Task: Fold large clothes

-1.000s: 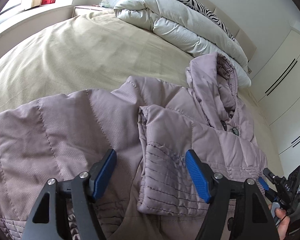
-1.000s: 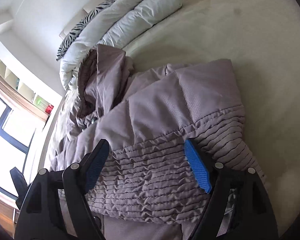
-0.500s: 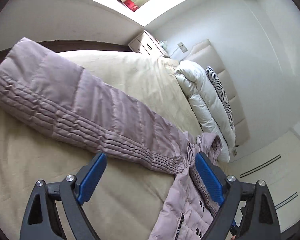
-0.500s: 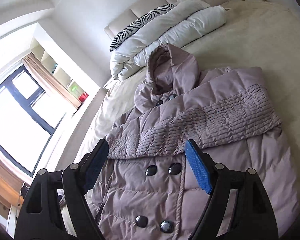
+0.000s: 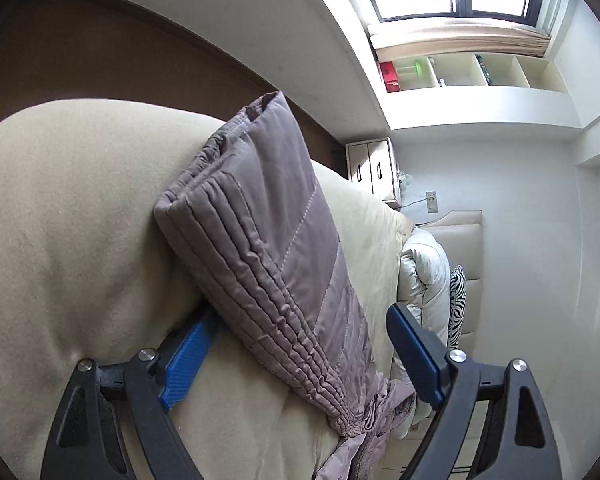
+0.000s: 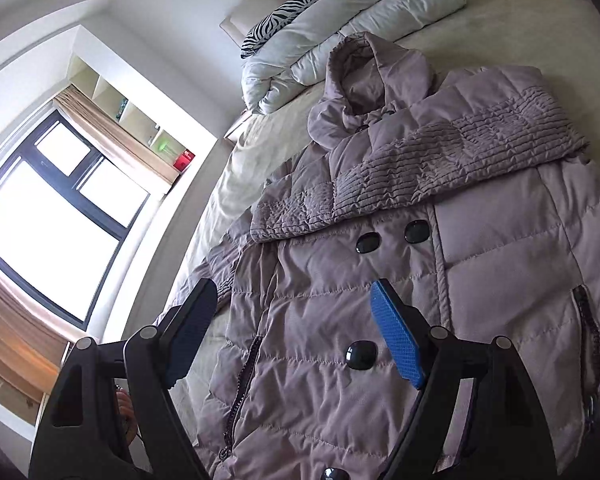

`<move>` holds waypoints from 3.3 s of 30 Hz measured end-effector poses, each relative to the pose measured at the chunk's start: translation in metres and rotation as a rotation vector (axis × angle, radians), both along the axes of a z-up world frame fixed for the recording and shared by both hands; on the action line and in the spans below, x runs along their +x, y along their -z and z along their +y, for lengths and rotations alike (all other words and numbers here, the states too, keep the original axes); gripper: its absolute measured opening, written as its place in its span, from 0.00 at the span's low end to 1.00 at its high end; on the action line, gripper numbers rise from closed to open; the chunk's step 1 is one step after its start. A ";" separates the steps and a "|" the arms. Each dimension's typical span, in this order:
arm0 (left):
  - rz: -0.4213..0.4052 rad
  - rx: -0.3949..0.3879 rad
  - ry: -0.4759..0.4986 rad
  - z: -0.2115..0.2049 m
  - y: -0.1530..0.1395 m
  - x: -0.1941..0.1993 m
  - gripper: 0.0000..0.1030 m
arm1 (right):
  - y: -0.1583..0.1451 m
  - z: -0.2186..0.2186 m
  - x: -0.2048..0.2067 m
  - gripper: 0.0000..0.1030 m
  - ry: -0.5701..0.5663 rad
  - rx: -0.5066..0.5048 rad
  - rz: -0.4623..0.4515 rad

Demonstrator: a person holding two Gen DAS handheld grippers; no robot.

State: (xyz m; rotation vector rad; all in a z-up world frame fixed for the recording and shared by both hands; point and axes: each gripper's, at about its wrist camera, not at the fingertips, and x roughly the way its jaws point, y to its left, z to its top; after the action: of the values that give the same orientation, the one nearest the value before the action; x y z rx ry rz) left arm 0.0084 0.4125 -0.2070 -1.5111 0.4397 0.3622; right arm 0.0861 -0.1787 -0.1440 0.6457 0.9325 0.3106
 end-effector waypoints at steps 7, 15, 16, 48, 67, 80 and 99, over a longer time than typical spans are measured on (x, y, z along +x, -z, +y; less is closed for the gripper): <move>0.026 -0.048 -0.139 0.016 0.012 0.002 0.31 | 0.002 -0.011 -0.007 0.76 0.019 0.030 0.010; -0.036 0.364 0.119 -0.037 -0.089 0.047 0.17 | 0.002 -0.033 -0.019 0.76 0.037 0.053 -0.005; -0.057 0.456 0.196 -0.060 -0.111 0.059 0.17 | 0.003 -0.038 -0.021 0.76 0.046 0.059 -0.006; -0.038 1.382 1.085 -0.456 -0.057 0.083 0.26 | 0.089 0.004 0.102 0.33 -0.200 0.434 0.360; 0.063 1.112 0.768 -0.333 -0.063 0.148 0.85 | -0.178 -0.015 0.165 0.16 -0.215 0.446 -0.129; 0.179 1.066 0.791 -0.340 -0.033 0.257 0.58 | -0.169 -0.096 0.181 0.15 -0.105 0.465 -0.173; 0.274 1.321 0.849 -0.364 -0.004 0.266 0.51 | 0.113 -0.280 0.177 0.13 0.352 0.411 0.113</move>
State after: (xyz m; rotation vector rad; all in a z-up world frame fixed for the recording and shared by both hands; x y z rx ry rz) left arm 0.2741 0.0483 -0.2032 0.0658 0.7887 0.1013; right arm 0.2632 -0.4588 -0.2567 1.1989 0.8485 0.1507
